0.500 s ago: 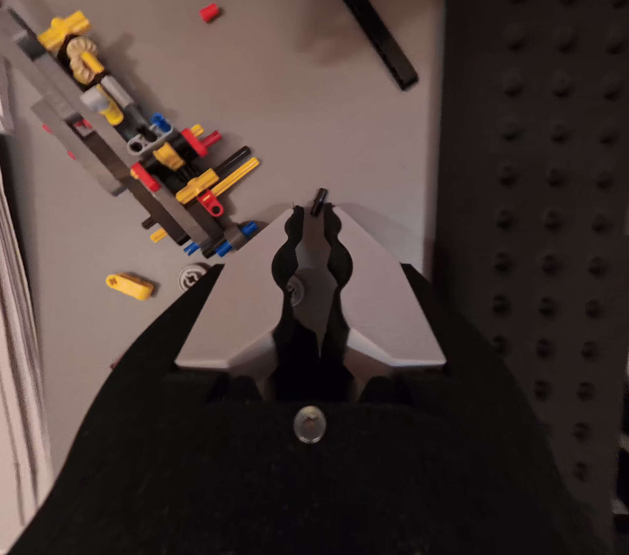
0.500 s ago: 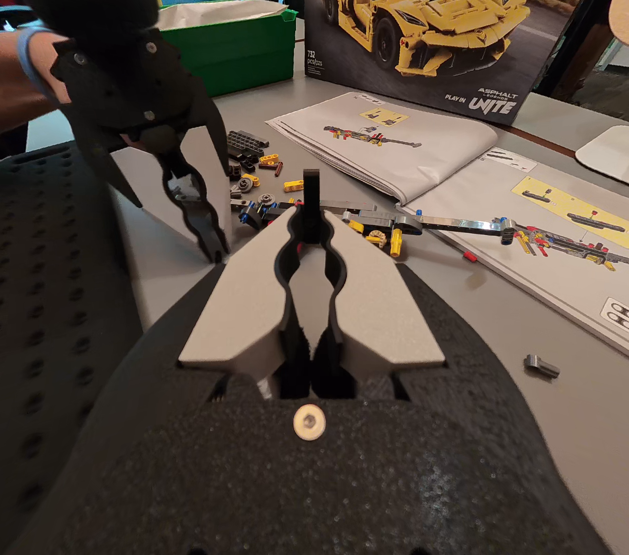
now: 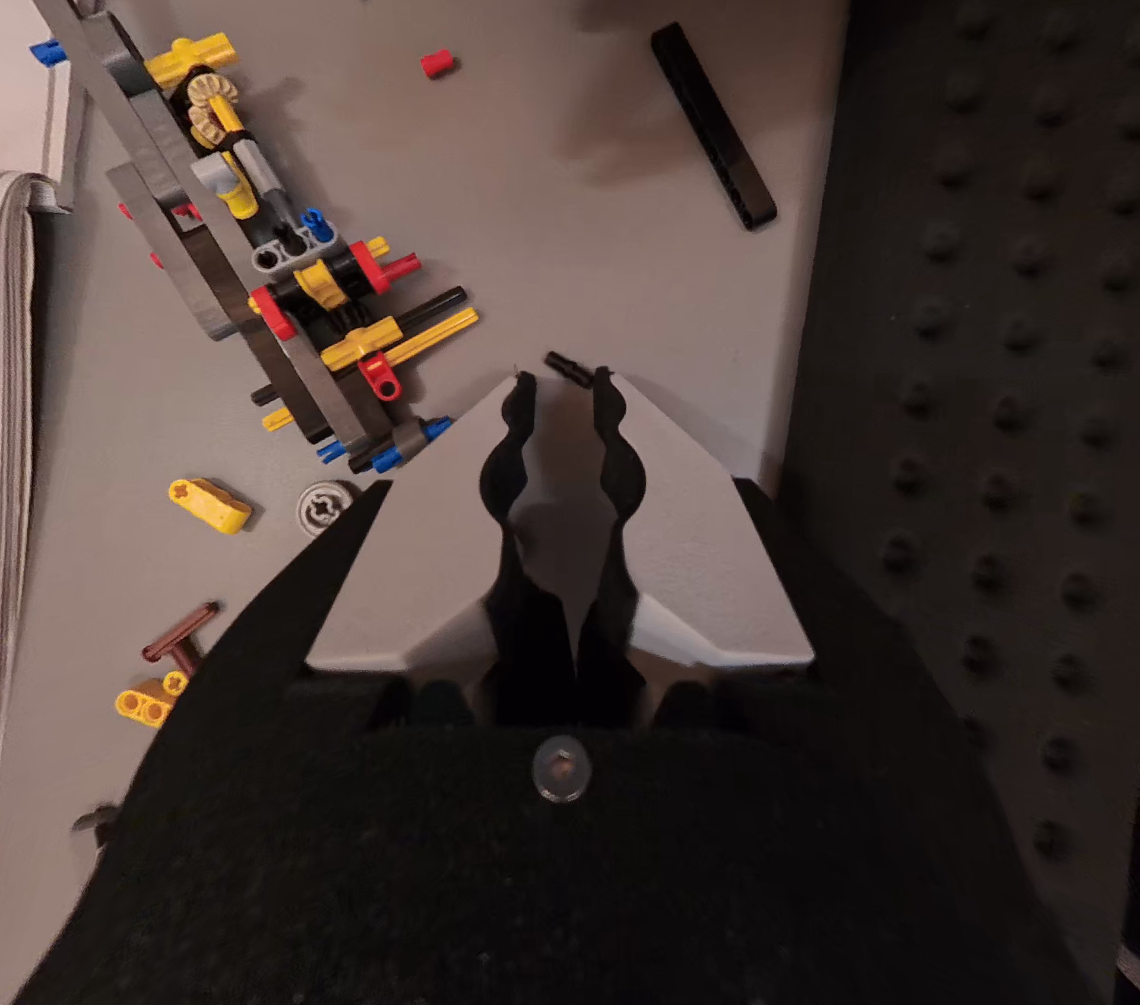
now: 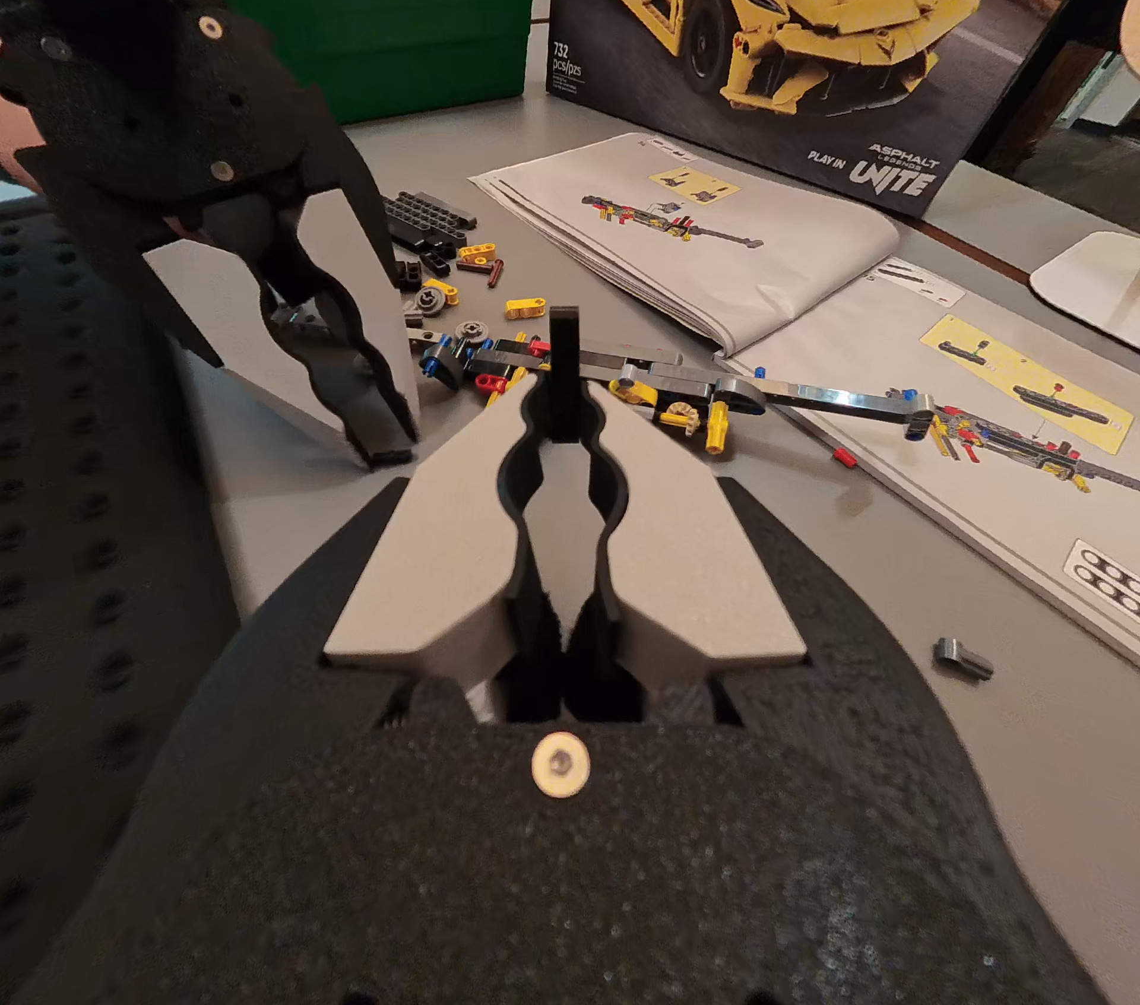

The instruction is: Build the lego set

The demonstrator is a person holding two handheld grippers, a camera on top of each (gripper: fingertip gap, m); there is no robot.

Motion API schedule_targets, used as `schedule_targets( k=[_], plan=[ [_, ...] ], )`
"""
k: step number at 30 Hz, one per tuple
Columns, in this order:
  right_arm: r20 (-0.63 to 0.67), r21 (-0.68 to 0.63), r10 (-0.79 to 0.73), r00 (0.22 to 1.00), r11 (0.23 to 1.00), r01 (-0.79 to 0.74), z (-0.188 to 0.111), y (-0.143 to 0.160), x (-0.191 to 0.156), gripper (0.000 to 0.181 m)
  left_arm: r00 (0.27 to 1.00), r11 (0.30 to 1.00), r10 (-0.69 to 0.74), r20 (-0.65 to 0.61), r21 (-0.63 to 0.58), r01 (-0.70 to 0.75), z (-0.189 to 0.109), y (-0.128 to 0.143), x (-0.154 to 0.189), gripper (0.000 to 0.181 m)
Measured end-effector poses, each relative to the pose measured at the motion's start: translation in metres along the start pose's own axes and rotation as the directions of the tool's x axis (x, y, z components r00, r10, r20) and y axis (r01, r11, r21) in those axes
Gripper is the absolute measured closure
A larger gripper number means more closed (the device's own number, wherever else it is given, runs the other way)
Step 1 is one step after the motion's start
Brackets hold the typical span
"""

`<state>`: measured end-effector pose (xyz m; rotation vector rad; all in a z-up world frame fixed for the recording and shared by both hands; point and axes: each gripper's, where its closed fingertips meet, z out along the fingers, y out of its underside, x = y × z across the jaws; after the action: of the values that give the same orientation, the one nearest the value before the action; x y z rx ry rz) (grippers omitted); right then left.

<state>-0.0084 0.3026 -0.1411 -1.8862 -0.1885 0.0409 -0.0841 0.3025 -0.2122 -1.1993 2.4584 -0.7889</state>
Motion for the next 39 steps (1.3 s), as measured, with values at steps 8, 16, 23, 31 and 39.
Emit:
schedule_targets(
  k=[8,16,23,31,39],
  plan=[
    [0.005,0.006,0.012,1.000,1.000,-0.012,0.000,-0.001,0.000,0.175,0.999,0.999,-0.041,0.035,-0.009,0.041,0.003,-0.003,-0.001,0.170],
    [0.016,0.005,0.012,1.000,1.000,-0.012,0.000,0.000,-0.002,0.175,1.000,1.000,-0.026,0.008,0.016,0.026,0.008,-0.010,0.002,0.177],
    [0.019,0.000,0.007,1.000,1.000,-0.007,0.001,0.001,-0.003,0.175,0.999,0.999,-0.037,0.025,0.031,0.037,0.008,-0.011,-0.001,0.177],
    [-0.014,-0.007,-0.101,0.995,0.995,0.101,0.004,0.000,-0.007,0.175,0.889,0.773,-0.384,-0.250,0.439,0.458,-0.043,-0.081,-0.013,0.177],
    [-0.004,-0.041,-0.170,0.986,0.985,0.169,0.009,0.003,-0.016,0.175,0.804,0.705,-0.498,-0.325,0.388,0.594,-0.033,-0.080,-0.021,0.177]
  ],
)
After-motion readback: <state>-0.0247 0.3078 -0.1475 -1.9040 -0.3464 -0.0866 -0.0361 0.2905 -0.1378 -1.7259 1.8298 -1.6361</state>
